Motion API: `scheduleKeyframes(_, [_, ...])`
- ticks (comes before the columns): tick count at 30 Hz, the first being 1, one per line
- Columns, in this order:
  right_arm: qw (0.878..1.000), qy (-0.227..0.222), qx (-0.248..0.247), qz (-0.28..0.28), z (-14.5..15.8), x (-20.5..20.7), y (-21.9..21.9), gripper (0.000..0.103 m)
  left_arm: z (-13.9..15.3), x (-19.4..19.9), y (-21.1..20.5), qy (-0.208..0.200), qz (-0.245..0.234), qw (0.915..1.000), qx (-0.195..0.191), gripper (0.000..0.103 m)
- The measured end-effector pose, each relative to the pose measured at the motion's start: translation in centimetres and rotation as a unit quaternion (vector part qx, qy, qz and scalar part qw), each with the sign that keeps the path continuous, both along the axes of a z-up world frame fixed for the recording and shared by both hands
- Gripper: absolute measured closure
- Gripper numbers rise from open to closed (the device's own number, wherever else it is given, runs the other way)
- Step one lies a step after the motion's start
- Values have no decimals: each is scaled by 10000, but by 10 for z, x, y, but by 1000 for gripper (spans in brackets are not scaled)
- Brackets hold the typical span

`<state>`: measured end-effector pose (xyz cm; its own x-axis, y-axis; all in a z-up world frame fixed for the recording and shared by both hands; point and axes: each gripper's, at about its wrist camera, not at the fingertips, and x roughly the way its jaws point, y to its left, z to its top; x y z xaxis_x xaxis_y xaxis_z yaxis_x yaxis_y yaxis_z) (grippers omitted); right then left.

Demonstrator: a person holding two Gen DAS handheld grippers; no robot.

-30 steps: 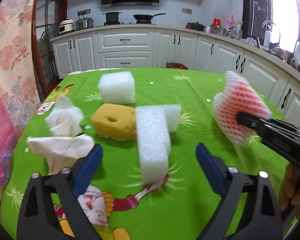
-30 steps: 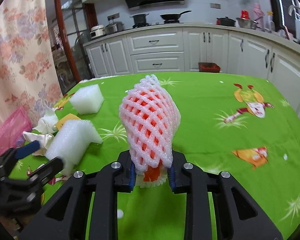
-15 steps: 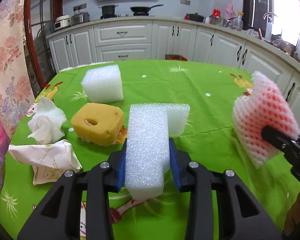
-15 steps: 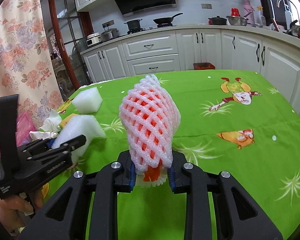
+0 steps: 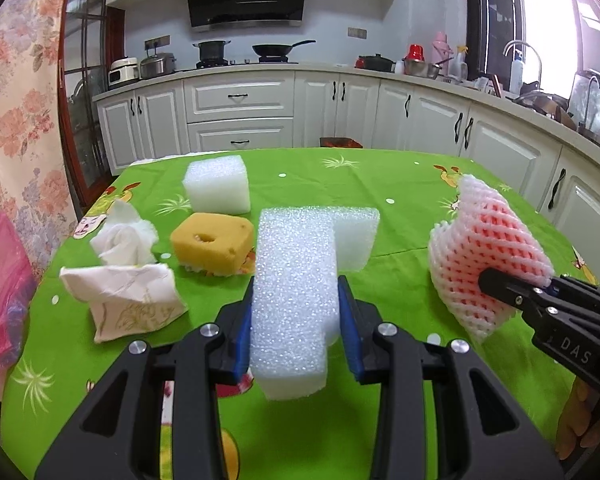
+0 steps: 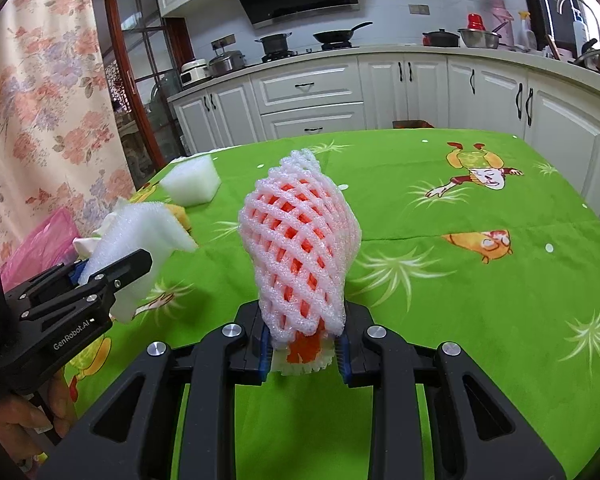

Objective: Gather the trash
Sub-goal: 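Carry the foam block and pink net over the pink bin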

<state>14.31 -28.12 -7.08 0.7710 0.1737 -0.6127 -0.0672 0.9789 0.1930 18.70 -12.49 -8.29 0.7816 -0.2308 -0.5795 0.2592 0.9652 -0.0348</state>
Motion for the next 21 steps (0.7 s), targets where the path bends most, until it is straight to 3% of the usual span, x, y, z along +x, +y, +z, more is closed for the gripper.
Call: scheduleKeyframes(21, [9943, -385, -821, 559, 12, -34, 73, 77, -1, -57, 66, -263, 613, 9976, -157, 67])
